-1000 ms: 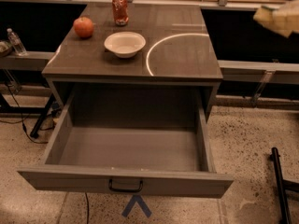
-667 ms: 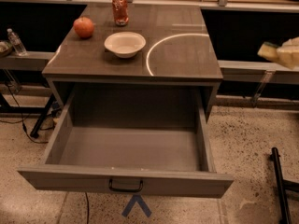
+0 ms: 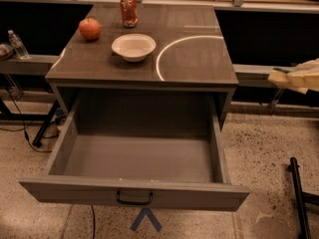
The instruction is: Place sponge into top drawer
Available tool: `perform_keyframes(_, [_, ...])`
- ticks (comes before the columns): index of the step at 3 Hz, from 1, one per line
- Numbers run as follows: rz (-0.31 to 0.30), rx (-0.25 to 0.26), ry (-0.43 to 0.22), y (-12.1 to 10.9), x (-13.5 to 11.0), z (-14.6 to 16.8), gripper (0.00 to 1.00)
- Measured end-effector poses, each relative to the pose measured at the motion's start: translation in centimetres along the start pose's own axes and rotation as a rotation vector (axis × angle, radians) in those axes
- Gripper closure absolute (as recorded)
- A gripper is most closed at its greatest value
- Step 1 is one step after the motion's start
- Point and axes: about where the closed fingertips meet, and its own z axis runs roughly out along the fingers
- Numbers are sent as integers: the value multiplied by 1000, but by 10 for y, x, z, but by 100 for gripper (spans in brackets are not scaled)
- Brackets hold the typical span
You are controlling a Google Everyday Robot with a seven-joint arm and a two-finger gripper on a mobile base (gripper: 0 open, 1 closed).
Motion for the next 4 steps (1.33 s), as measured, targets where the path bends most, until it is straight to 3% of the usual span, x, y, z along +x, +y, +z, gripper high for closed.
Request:
perform_keyframes(1, [-34,-76,-23,25,4,8,100])
perform_keyframes(2, [-106,-219,-22,83,40,27,100])
perform_keyframes(3, [-127,-337,-35,130,71,42,100])
perform_keyframes(4, [-146,-439,-77,175,86,68,100])
